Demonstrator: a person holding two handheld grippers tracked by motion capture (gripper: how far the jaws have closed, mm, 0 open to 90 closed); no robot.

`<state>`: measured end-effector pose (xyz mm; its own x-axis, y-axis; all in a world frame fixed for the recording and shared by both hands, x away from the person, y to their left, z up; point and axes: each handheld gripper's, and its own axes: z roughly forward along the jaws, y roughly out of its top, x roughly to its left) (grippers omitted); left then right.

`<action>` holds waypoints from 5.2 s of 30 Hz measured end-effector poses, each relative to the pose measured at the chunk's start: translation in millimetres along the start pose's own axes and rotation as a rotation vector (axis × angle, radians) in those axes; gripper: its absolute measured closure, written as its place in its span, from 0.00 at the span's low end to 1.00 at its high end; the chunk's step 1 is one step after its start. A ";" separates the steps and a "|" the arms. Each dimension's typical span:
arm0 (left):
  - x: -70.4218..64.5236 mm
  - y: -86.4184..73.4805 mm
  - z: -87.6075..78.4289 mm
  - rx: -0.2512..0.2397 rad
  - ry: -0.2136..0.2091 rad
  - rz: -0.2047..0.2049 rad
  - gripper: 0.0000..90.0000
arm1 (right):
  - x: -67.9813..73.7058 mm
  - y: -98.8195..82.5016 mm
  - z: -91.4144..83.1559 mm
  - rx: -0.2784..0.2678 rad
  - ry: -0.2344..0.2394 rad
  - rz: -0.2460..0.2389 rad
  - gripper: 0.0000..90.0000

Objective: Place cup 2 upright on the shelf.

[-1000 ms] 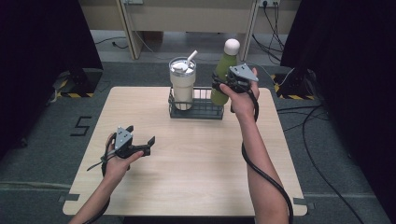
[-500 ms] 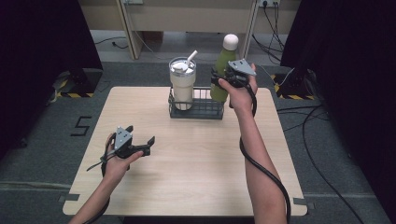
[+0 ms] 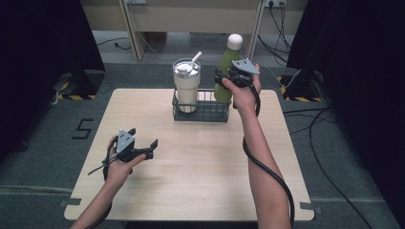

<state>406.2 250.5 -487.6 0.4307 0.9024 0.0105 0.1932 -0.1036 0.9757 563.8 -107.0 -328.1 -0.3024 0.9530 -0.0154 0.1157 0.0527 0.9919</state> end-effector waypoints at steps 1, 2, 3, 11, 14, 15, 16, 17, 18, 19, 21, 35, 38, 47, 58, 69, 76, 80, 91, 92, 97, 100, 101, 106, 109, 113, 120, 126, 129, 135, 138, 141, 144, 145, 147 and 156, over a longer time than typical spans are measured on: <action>0.1 0.0 0.0 0.001 0.000 0.000 0.00 | -0.1 0.1 0.7 0.002 -0.001 0.001 0.24; 0.0 0.0 0.1 0.001 0.000 0.000 0.00 | -0.2 0.2 1.4 0.004 -0.002 0.002 0.24; 0.0 0.0 0.1 0.001 0.000 0.000 0.00 | -0.2 0.2 2.2 0.006 -0.003 0.003 0.24; -0.6 -0.3 0.4 0.001 0.000 0.000 0.00 | 0.4 -0.4 8.1 0.014 -0.005 0.002 0.24; 0.1 -0.1 0.1 0.001 0.001 0.000 0.00 | 0.8 -0.5 10.3 0.020 -0.006 0.001 0.24; 0.3 -0.1 -0.1 0.002 0.000 0.000 0.00 | 1.0 -0.6 10.8 0.020 -0.007 0.002 0.24; 0.4 -0.2 -0.1 0.001 0.000 0.000 0.00 | 1.2 -0.6 11.3 0.020 -0.006 0.004 0.24; 0.4 -0.2 -0.2 0.002 0.000 0.001 0.00 | 1.3 -0.8 11.9 0.020 -0.005 0.005 0.24; 0.4 -0.2 -0.2 0.002 0.000 0.000 0.00 | 1.6 -0.8 12.7 0.021 -0.006 0.004 0.24; 0.5 -0.1 -0.3 0.002 0.000 0.001 0.00 | 1.9 -0.8 13.2 0.022 -0.006 0.007 0.24; 0.5 0.0 -0.5 0.001 0.000 0.000 0.00 | 2.0 -0.4 14.5 0.022 -0.006 0.007 0.24; 0.9 -0.1 -0.7 0.001 -0.001 -0.001 0.00 | 4.0 1.8 22.1 0.031 -0.008 0.008 0.24; 1.0 -0.1 -0.8 0.000 0.000 -0.002 0.00 | 4.1 2.2 23.6 0.033 -0.010 0.008 0.24; 1.6 0.0 -1.0 -0.001 0.001 -0.002 0.00 | 4.9 1.9 30.3 0.044 -0.013 0.015 0.24; 2.1 0.2 -1.4 -0.003 0.002 -0.004 0.00 | 8.0 -3.2 38.5 0.064 -0.013 0.002 0.24; 1.4 -0.3 -1.0 -0.001 0.000 -0.003 0.00 | 7.6 -15.5 48.5 0.107 -0.023 -0.003 0.24; 1.6 -0.7 -0.9 0.000 0.001 -0.006 0.00 | 8.0 -24.3 55.4 0.134 -0.024 -0.013 0.24; 1.9 -1.0 -1.0 0.001 0.002 -0.006 0.00 | 8.2 -30.2 58.8 0.153 -0.025 -0.013 0.24; 1.2 -2.1 -0.1 0.005 -0.001 -0.005 0.00 | 7.2 -41.7 65.5 0.185 -0.027 -0.016 0.24; 1.2 -2.1 -0.2 0.006 -0.001 -0.005 0.00 | 7.3 -42.2 65.7 0.187 -0.025 -0.015 0.24; 0.9 -2.4 0.0 0.004 -0.002 -0.006 0.00 | 7.4 -46.3 67.3 0.198 -0.025 -0.024 0.24; 1.2 -2.4 -0.2 0.004 0.000 -0.007 0.00 | 7.5 -48.9 68.1 0.206 -0.022 -0.024 0.24; 1.2 -2.5 -0.2 0.004 -0.001 -0.008 0.00 | 7.2 -49.6 68.3 0.201 -0.023 -0.028 0.24; 0.4 -2.8 0.3 0.007 -0.004 -0.005 0.00 | 6.6 -49.8 68.5 0.201 -0.020 -0.024 0.24; 0.5 -2.9 0.1 0.007 -0.004 -0.005 0.00 | 6.1 -50.6 68.1 0.196 -0.026 -0.015 0.24; 1.1 -3.3 0.0 0.008 -0.002 -0.006 0.00 | 6.0 -52.4 66.4 0.189 -0.023 -0.011 0.23; 0.8 -3.6 0.2 0.009 -0.003 -0.006 0.00 | 8.0 -55.2 64.9 0.199 0.001 -0.004 0.19; 1.5 -4.0 0.3 0.010 -0.002 -0.009 0.00 | 8.6 -56.1 65.6 0.204 -0.005 -0.012 0.17; 1.4 -4.0 0.4 0.010 -0.001 -0.010 0.00 | 8.3 -56.2 64.7 0.207 -0.007 -0.014 0.16; 0.9 -3.8 0.4 0.007 -0.001 -0.010 0.00 | 7.7 -56.4 61.5 0.206 -0.003 -0.020 0.14; 0.9 -4.1 0.6 0.010 0.000 -0.008 0.00 | 7.4 -55.9 58.6 0.204 0.000 -0.016 0.13; 1.1 -4.1 0.5 0.010 0.002 -0.007 0.00 | 5.9 -56.0 56.4 0.201 0.000 -0.017 0.12; 1.7 -3.9 0.3 0.010 0.003 -0.009 0.00 | 5.5 -55.9 53.5 0.198 0.002 -0.019 0.11; 1.8 -3.9 0.3 0.010 0.004 -0.009 0.00 | 5.6 -55.9 52.4 0.198 0.005 -0.021 0.11; 1.9 -3.9 0.2 0.011 0.004 -0.007 0.00 | 6.0 -56.4 50.4 0.198 0.008 -0.020 0.11; 2.3 -3.6 -0.1 0.010 0.009 -0.006 0.00 | 5.6 -56.6 42.0 0.191 0.009 -0.032 0.10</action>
<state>406.4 253.0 -491.1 0.4216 0.9067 0.0069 0.2040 -0.1023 0.9736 595.2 -92.2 -389.6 -0.3168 0.9475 -0.0443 0.2834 0.1391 0.9489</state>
